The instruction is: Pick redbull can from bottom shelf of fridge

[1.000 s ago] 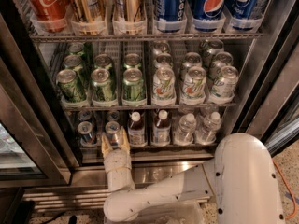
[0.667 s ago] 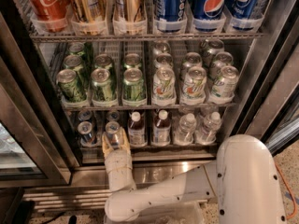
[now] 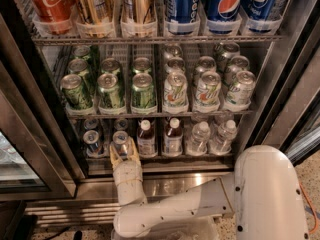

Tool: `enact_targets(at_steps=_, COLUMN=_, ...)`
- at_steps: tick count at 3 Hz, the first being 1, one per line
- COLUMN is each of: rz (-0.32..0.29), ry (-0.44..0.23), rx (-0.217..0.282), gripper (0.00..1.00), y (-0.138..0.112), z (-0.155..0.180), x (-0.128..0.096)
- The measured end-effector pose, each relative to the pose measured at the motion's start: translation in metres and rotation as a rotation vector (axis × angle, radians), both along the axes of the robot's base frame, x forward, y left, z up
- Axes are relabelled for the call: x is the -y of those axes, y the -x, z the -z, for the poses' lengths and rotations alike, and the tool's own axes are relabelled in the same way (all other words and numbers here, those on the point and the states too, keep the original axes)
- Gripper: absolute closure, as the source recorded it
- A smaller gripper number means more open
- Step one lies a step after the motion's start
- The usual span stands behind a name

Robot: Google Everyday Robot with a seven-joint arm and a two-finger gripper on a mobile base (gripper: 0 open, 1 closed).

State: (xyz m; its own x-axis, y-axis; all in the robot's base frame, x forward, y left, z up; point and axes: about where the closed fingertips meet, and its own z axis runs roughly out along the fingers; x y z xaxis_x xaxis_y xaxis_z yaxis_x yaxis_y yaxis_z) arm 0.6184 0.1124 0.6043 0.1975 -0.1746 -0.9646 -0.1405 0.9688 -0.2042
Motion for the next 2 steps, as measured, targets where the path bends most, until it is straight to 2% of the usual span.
enact_targets(at_steps=2, rz=-0.071, ry=-0.045, rx=0.007, gripper=1.00, y=0.012, z=-0.025, x=-0.013)
